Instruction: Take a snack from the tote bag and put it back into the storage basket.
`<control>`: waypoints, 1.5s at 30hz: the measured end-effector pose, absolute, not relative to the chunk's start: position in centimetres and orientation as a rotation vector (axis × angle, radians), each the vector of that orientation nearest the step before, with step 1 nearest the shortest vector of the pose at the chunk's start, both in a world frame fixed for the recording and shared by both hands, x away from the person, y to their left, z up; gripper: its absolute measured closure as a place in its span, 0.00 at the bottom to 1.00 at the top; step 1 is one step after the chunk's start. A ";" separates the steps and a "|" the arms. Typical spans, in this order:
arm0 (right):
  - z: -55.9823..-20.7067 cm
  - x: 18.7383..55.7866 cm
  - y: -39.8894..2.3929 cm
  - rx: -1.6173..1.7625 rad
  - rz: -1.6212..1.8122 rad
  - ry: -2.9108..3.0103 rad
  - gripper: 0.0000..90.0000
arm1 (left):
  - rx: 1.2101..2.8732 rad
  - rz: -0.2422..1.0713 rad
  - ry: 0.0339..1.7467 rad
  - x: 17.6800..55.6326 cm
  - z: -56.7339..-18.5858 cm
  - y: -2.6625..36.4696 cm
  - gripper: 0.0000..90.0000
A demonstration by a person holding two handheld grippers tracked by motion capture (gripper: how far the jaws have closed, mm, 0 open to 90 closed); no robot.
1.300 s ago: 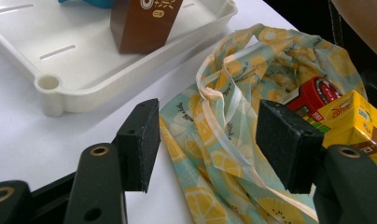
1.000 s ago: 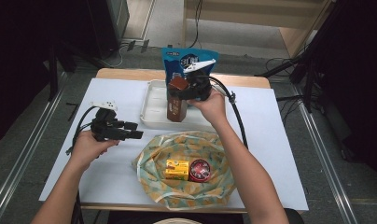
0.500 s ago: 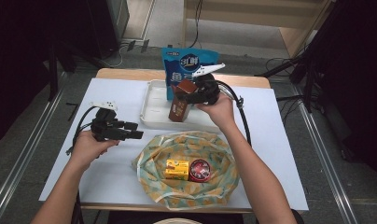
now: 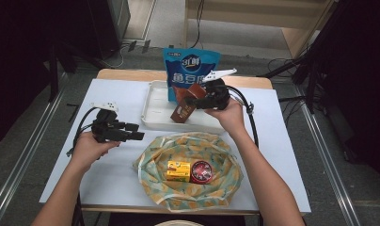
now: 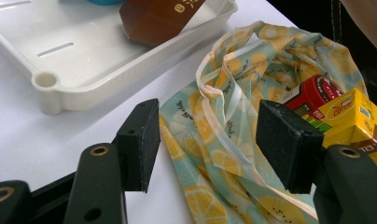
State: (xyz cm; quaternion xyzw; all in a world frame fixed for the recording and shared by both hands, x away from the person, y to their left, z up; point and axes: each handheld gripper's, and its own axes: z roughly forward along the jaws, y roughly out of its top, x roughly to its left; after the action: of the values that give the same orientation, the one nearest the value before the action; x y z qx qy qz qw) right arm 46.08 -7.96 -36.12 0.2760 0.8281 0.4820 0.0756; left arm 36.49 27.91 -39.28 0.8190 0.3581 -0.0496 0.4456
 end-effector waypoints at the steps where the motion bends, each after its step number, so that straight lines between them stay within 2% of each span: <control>1: -36.2 46.0 -8.1 0.829 1.448 2.481 0.50 | 2.029 -0.123 0.887 36.5 -39.3 27.9 0.45; 45: -38.3 44.6 -13.5 0.899 1.511 2.477 0.49 | 2.039 -0.124 0.888 36.5 -39.4 27.7 0.45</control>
State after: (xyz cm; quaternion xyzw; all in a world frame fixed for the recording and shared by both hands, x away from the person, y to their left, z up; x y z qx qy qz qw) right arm 44.61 -13.49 -38.34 0.2955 0.8144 0.4967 0.0520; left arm 36.53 27.70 -39.41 0.8215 0.3579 -0.0500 0.4411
